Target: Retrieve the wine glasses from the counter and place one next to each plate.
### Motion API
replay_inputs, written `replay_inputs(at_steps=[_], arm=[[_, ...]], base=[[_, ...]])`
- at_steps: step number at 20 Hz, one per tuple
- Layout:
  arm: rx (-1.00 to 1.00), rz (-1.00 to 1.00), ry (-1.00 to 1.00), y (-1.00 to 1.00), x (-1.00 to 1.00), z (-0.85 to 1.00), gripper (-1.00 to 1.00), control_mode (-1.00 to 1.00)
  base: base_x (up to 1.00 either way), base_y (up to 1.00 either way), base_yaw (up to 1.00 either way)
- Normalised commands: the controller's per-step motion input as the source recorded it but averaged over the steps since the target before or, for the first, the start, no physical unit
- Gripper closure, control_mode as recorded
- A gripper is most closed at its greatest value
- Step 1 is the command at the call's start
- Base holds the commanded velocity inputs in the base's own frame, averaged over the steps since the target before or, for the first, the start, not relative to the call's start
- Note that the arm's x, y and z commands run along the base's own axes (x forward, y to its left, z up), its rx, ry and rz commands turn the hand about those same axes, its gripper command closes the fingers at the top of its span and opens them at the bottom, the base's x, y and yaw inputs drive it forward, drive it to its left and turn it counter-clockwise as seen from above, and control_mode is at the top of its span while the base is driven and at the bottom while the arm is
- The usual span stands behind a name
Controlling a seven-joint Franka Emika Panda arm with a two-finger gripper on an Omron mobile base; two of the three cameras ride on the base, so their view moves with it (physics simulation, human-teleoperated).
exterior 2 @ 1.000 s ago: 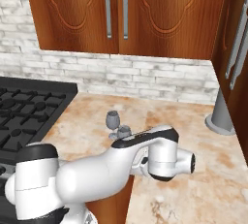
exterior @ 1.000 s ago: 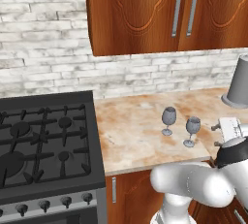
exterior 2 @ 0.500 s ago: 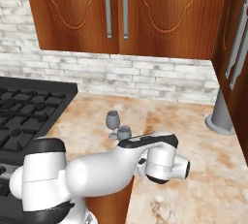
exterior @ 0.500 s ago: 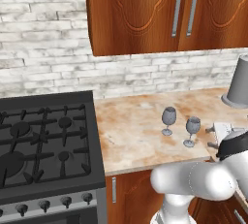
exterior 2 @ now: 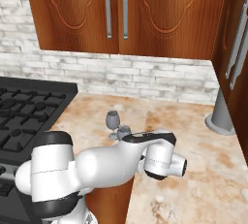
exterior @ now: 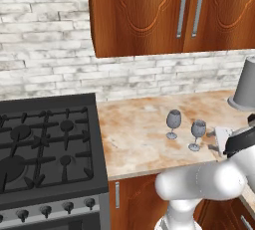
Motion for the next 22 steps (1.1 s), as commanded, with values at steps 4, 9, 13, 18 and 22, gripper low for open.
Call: replay_inputs(at_steps=[4, 9, 13, 18, 22], arm=[[0.0, 0.0, 0.07, 0.03, 0.15, -0.12, -1.0, -1.0], [0.0, 0.0, 0.07, 0.07, 0.08, -0.23, -1.0, -1.0], [0.02, 0.0, 0.02, 0.04, 0.1, -0.16, -1.0, -1.0], [0.04, -0.01, 0.0, 0.02, 0.1, -0.12, -1.0, -1.0], [0.01, -0.04, 0.0, 0.0, 0.13, -0.12, -1.0, -1.0]], base=[[0.0, 0.0, 0.0], [0.0, 0.0, 0.0], [0.0, 0.0, 0.0], [0.0, 0.0, 0.0], [0.0, 0.0, 0.0]])
